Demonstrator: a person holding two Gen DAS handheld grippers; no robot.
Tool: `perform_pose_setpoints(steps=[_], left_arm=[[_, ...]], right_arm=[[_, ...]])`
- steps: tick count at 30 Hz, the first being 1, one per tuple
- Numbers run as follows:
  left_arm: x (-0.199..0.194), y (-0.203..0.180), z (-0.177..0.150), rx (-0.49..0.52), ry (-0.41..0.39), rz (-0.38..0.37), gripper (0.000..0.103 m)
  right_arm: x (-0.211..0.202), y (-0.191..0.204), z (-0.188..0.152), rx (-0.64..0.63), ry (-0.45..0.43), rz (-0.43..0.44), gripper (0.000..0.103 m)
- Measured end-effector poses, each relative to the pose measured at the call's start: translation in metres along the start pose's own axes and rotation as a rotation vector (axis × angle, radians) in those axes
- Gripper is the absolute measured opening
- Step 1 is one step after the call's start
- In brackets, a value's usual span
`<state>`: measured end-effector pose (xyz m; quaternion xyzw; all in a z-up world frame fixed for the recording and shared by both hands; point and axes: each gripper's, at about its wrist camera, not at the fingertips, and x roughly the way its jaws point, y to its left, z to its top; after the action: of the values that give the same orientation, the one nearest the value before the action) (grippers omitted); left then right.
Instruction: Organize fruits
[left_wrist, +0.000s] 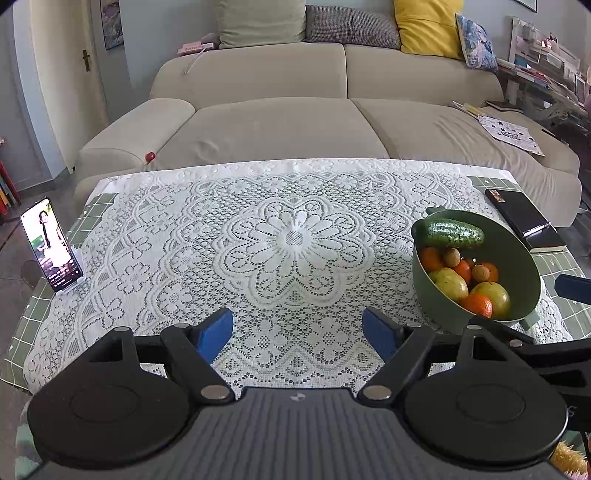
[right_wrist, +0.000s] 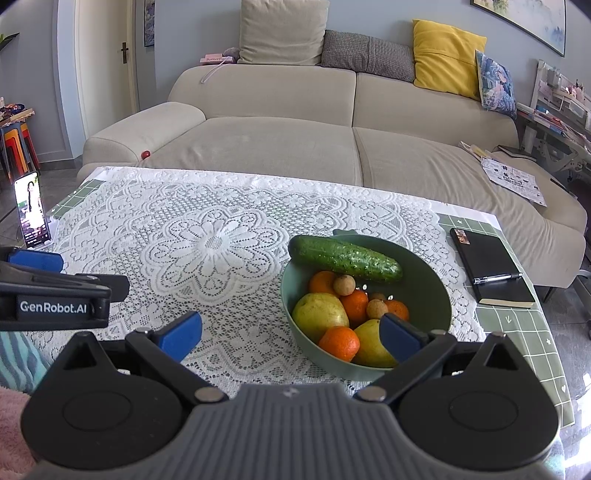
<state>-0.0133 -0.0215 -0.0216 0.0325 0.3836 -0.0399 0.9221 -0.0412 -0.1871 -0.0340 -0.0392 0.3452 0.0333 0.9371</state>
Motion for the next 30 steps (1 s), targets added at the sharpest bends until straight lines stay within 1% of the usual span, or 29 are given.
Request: perform_pose_setpoints(steps=[30], left_arm=[[-0.0005,0.0017,0.0005,0.001,0.000,0.008,0.093]], right_arm=[[0.0000,0.0003,-0.0005,-0.001,0.003,0.000,0.099]])
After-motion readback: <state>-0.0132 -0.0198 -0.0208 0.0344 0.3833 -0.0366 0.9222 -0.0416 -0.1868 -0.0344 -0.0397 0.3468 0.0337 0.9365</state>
